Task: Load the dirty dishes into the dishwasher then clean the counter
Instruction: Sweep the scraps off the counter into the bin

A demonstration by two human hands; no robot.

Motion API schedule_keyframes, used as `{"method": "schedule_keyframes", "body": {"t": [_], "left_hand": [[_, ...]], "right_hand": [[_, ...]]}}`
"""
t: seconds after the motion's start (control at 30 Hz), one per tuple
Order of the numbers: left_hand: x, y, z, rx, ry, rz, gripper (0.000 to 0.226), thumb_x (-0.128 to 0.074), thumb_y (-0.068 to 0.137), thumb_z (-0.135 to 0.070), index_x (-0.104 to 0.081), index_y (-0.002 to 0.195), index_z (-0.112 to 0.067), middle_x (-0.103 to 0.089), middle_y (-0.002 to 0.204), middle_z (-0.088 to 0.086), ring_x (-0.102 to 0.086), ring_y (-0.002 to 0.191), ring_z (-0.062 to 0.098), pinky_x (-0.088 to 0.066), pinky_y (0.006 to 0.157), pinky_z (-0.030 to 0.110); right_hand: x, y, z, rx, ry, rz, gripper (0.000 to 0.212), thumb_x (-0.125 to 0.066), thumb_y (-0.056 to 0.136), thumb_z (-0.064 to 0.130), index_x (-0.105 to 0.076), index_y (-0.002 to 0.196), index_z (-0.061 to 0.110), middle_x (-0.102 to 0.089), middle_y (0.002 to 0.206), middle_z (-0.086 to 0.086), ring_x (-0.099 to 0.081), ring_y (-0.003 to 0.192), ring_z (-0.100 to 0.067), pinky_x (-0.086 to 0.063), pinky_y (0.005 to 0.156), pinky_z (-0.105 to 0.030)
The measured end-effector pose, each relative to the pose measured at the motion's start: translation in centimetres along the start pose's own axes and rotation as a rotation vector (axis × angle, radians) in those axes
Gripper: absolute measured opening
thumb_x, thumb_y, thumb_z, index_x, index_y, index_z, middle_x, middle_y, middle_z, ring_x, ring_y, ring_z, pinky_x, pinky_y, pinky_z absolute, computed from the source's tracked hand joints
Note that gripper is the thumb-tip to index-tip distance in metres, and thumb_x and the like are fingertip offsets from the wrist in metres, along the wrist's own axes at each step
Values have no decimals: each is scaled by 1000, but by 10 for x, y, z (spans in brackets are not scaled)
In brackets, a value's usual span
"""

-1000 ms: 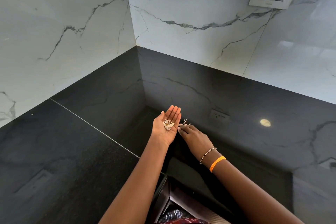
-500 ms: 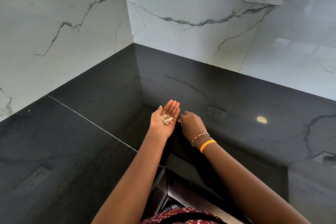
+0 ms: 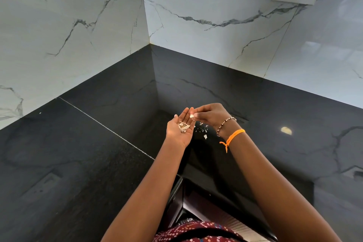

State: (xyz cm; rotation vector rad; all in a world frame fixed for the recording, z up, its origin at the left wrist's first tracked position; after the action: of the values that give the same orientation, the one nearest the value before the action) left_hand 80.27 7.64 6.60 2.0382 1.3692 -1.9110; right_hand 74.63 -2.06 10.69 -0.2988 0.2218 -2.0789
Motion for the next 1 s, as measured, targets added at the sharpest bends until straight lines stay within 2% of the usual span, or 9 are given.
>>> {"method": "schedule_keyframes", "body": {"t": [0.13,0.23,0.47,0.57,0.67,0.77,0.83,0.93,1.0], "left_hand": [[-1,-4,4,-6,-23,-19,46,-26,103,-26,-60,89,2,-70,67,16,-70,60,24,-58,59,28],[-3,-6,5,-14,-42,-33,44,-29,102,-27,-60,88,3,-70,64,14,-69,54,22,-58,52,28],[-1,1,8,-31,8,-107,34,-39,100,-24,-61,88,-2,-68,64,10,-67,64,19,-55,70,26],[-3,-1,10,-46,61,-97,32,-34,100,-11,-59,82,0,-66,59,9,-66,55,15,-55,56,22],[-5,-3,11,-58,77,-83,30,-32,98,-2,-58,83,2,-66,55,10,-66,49,14,-54,48,20],[-6,-4,12,-37,66,-44,28,-31,96,2,-59,92,6,-68,62,14,-68,53,17,-54,49,21],[-6,-2,12,-11,29,6,35,-25,91,8,-56,105,6,-70,79,18,-71,68,19,-56,55,21],[-4,0,9,-7,-31,60,46,-17,87,11,-52,117,7,-62,113,25,-63,103,30,-53,87,32],[-5,0,4,-13,-75,63,44,-17,90,10,-55,111,9,-58,117,26,-58,110,35,-46,97,40]], "right_hand": [[-16,-9,14,218,-556,93,26,-54,81,-4,-73,94,9,-70,91,-1,-63,86,-8,-49,79,-17],[-22,-12,19,255,-619,90,30,-48,84,-9,-72,94,5,-71,97,-11,-67,94,-18,-53,89,-31],[-30,-14,19,348,-879,-82,22,-59,79,4,-72,74,22,-68,80,7,-63,84,-14,-54,71,-28],[-27,-12,17,337,-851,4,22,-59,80,5,-73,77,22,-70,83,8,-62,92,-15,-54,78,-32],[-21,-13,18,309,-770,10,29,-52,81,-3,-74,81,14,-72,88,-1,-66,86,-14,-53,79,-26],[-17,-14,16,332,-714,-69,16,-64,74,1,-70,72,15,-71,78,1,-66,77,-11,-55,81,-31],[-14,-16,12,358,-768,-117,10,-70,71,12,-66,78,17,-66,80,4,-61,84,-14,-50,84,-30],[-1,-19,4,327,-1003,-182,37,-67,77,36,-58,110,20,-54,111,0,-43,109,-23,-42,90,-32],[11,-21,-10,217,-1090,-183,54,-60,83,44,-46,129,17,-46,129,-4,-37,121,-27,-38,100,-37]]}}
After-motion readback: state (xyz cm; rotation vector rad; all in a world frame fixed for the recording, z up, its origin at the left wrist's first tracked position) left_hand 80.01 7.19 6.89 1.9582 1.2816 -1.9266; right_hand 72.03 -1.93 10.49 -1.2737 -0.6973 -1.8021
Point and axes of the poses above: each hand's wrist, its own y-axis towards the middle knuckle, its own x-axis out of the back of the hand, z = x × y, the point moved 1 cm from there along y, towards the middle knuckle
